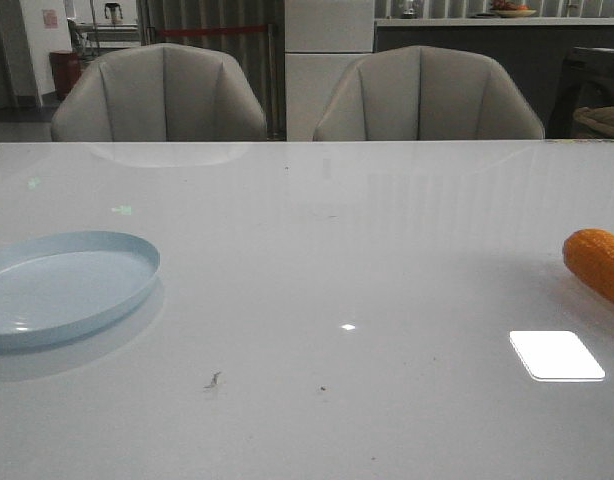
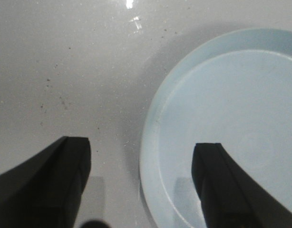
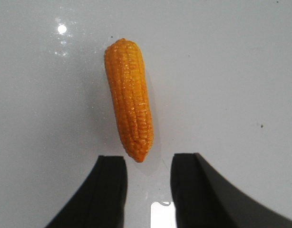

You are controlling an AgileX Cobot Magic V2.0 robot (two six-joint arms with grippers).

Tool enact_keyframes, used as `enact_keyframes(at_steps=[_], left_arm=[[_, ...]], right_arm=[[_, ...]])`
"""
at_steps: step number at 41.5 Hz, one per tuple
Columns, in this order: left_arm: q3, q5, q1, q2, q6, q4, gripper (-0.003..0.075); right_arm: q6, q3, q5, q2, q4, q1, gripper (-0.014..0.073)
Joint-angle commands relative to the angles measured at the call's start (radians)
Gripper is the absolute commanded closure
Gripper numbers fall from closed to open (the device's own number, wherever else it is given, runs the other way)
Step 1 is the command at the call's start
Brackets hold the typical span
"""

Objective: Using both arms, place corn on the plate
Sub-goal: 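Lower the left gripper over the rim of the light blue plate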

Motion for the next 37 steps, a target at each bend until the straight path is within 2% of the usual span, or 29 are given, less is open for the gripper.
enact_keyframes(at_steps=[1, 24, 27, 37], left_arm=[[-0.035, -0.032, -0.003, -0.025, -0.011, -0.012, 0.0213], [-0.035, -0.039, -0.003, 0.071, -0.011, -0.012, 0.0216], [-0.035, -0.039, -0.003, 0.075, -0.011, -0.012, 0.0258], [-0.035, -0.039, -0.003, 0.077, -0.011, -0.012, 0.0491]], right_arm=[[-0.013, -0.036, -0.039, -0.020, -0.020, -0.006, 0.0244], [-0.013, -0.036, -0.040, -0.020, -0.020, -0.006, 0.0244], [-0.013, -0.036, -0.040, -0.020, -0.020, -0.006, 0.0244], [-0.013, -0.036, -0.043, -0.020, -0.020, -0.006, 0.0244]])
